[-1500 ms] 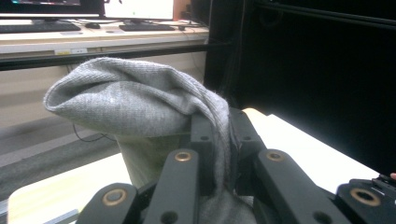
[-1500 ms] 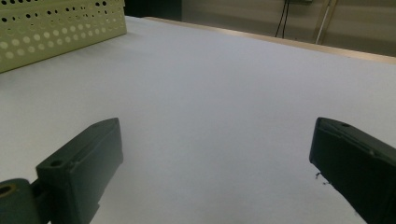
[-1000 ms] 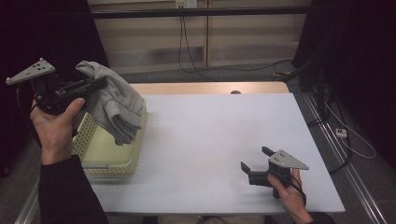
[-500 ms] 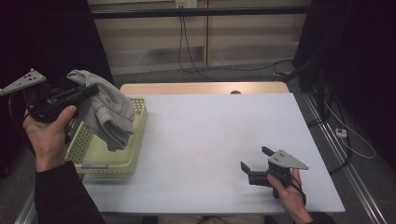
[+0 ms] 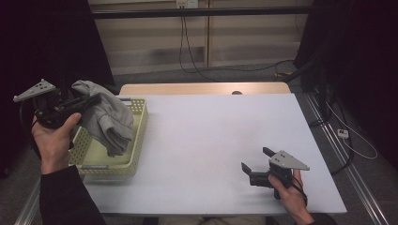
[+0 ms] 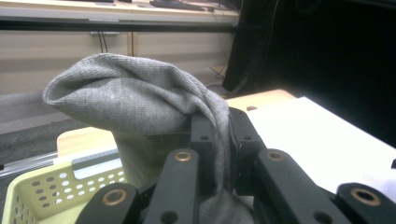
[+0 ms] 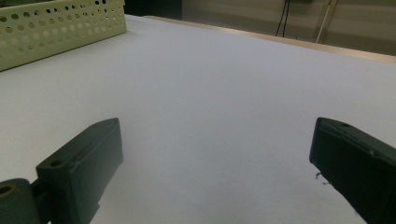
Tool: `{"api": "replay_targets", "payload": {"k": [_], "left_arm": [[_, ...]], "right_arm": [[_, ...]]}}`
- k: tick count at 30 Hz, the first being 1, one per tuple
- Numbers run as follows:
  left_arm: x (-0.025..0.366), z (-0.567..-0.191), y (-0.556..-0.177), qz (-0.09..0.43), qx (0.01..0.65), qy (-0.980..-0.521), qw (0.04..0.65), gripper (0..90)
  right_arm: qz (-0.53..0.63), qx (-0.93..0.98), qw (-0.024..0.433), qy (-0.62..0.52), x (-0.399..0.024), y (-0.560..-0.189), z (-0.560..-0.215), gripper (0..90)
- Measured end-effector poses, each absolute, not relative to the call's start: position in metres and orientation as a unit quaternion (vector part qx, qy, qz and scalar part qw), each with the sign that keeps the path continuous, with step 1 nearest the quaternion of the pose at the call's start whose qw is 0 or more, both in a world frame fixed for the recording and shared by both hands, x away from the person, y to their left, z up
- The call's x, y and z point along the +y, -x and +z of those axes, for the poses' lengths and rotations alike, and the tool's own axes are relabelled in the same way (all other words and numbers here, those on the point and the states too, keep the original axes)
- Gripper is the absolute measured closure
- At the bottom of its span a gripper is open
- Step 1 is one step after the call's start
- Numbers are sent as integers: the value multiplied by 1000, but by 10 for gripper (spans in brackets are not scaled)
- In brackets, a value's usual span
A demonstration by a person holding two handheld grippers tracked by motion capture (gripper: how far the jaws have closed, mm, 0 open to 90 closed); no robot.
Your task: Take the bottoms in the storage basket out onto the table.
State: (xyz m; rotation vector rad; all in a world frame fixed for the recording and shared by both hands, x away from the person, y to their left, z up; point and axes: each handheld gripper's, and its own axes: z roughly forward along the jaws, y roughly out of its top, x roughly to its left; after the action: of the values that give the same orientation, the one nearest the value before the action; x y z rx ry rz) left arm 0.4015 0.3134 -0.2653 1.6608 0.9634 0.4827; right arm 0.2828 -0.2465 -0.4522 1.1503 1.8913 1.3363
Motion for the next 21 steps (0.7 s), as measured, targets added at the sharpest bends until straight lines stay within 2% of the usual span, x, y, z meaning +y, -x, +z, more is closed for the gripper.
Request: {"api": "replay_targets", "payload": {"k": [21], "left_arm": [[321,-294,-424,173,432,-710,529,829]], "right_arm": [[497,705,273,-426,-246,-282,-452,26]]}}
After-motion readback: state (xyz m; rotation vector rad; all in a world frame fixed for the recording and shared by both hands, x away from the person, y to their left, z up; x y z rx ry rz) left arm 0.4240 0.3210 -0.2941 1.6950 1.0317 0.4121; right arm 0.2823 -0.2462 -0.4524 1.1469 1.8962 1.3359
